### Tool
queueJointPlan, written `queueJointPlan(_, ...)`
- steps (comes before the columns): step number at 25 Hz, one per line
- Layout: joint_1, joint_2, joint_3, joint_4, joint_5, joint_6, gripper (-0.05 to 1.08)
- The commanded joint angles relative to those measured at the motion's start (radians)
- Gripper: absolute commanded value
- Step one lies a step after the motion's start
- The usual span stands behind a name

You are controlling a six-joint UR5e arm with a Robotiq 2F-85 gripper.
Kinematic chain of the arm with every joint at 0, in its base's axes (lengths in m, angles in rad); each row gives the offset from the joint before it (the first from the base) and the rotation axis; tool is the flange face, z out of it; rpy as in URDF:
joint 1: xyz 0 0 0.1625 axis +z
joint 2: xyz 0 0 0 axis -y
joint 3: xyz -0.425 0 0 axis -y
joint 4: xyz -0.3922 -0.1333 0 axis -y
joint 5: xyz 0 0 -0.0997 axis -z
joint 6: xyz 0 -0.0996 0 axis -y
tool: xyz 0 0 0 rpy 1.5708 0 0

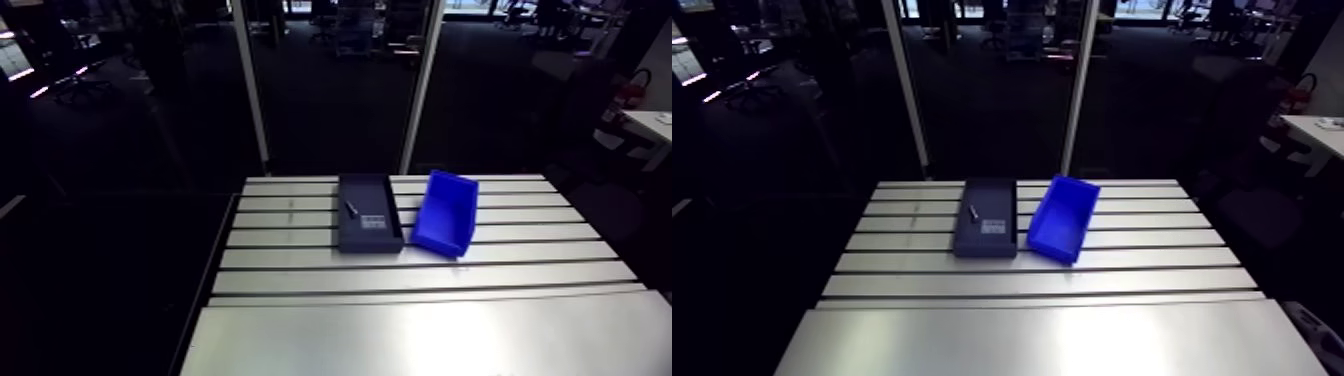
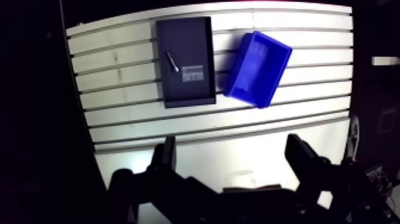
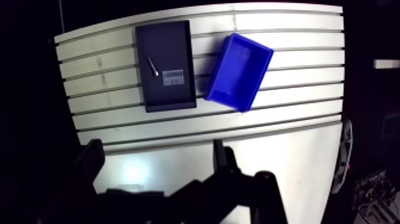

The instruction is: Pick up the M10 bolt from the tray and put it into the blue bin.

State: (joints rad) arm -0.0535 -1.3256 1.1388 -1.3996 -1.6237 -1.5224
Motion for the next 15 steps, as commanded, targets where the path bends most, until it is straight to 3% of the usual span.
queueJointPlan(1, 0.000, 0.000, 0.008, 0.000, 0.002, 0.000, 0.00)
queueJointPlan(15, 0.003, 0.004, 0.022, -0.049, 0.003, -0.023, 0.00)
